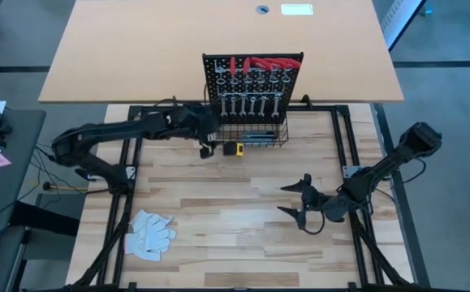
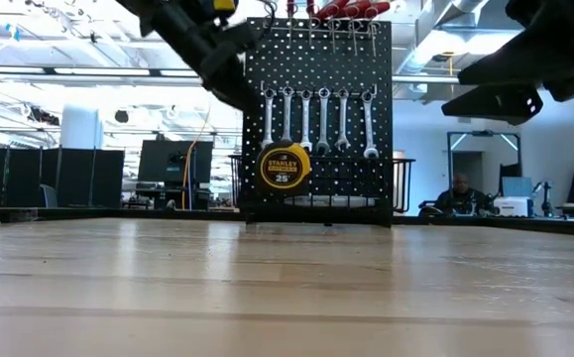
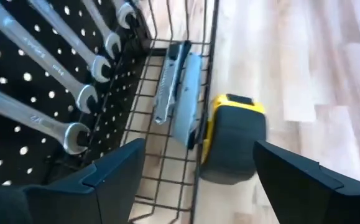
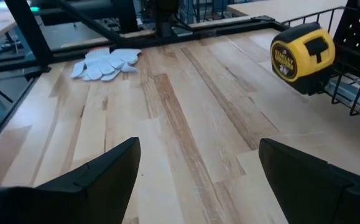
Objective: Hang tools onto peg board
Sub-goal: Return to Home Position
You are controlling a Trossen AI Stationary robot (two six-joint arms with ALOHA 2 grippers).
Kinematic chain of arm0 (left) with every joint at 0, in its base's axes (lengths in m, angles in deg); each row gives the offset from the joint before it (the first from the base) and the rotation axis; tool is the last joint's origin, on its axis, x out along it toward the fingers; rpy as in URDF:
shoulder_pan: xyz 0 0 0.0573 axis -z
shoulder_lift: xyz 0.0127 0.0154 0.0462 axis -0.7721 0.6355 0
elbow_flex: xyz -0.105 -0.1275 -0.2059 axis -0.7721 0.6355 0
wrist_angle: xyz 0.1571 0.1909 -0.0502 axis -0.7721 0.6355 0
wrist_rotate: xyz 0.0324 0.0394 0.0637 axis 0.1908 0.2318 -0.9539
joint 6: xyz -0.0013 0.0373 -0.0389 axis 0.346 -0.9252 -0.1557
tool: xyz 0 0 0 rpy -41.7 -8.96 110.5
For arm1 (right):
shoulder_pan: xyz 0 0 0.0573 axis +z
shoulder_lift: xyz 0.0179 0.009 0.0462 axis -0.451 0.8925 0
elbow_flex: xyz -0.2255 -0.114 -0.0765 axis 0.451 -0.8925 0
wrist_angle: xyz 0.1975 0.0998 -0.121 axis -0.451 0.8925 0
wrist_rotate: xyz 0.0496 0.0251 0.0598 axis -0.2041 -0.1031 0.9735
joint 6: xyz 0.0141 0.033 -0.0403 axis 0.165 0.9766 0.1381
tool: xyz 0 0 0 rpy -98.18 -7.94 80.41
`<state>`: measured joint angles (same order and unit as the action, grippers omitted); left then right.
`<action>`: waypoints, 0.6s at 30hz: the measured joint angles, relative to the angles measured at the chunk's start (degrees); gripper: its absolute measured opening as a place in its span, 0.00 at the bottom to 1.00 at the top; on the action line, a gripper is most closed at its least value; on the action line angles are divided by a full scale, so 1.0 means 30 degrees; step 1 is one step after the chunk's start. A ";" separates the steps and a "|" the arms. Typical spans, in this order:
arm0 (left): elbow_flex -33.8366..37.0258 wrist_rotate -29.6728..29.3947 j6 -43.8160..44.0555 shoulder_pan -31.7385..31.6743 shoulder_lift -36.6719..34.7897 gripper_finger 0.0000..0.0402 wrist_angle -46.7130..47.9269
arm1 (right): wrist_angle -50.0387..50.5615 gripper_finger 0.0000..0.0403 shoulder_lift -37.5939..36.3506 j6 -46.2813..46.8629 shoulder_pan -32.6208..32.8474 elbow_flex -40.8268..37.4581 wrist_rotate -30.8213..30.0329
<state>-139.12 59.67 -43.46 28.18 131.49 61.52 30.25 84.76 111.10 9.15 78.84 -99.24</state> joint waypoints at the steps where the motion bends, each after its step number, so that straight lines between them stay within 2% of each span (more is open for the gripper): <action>1: 0.0000 0.0021 0.0090 0.0038 -0.0275 0.73 0.0177 | 0.0134 0.84 -0.0123 0.0002 0.0007 0.0000 -0.0003; 6: 0.0000 -0.0880 0.0643 0.0350 -0.2088 0.73 0.2043 | 0.1367 0.84 -0.1424 -0.0084 0.0866 0.0000 -0.0169; 10: 0.0000 -0.1076 0.1612 0.0443 -0.4211 0.70 0.4664 | 0.5786 0.83 -0.4025 0.0606 0.2760 0.0000 -0.3692; 13: 0.0134 -0.1251 0.2502 0.0479 -0.6031 0.61 0.6576 | 1.0383 0.81 -0.6689 0.3230 0.4134 0.0000 -0.4108; 16: 0.1312 -0.1207 0.3272 0.0815 -0.8290 0.49 0.6710 | 1.3897 0.77 -0.9064 0.5466 0.5173 0.0000 -0.3152; 18: 0.2428 -0.1156 0.3861 0.1033 -0.9934 0.39 0.6748 | 1.5020 0.72 -1.0403 0.6065 0.5603 0.0000 -0.2463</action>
<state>-131.84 56.20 -31.87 31.28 101.69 81.77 75.31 53.55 129.30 25.96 78.84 -106.63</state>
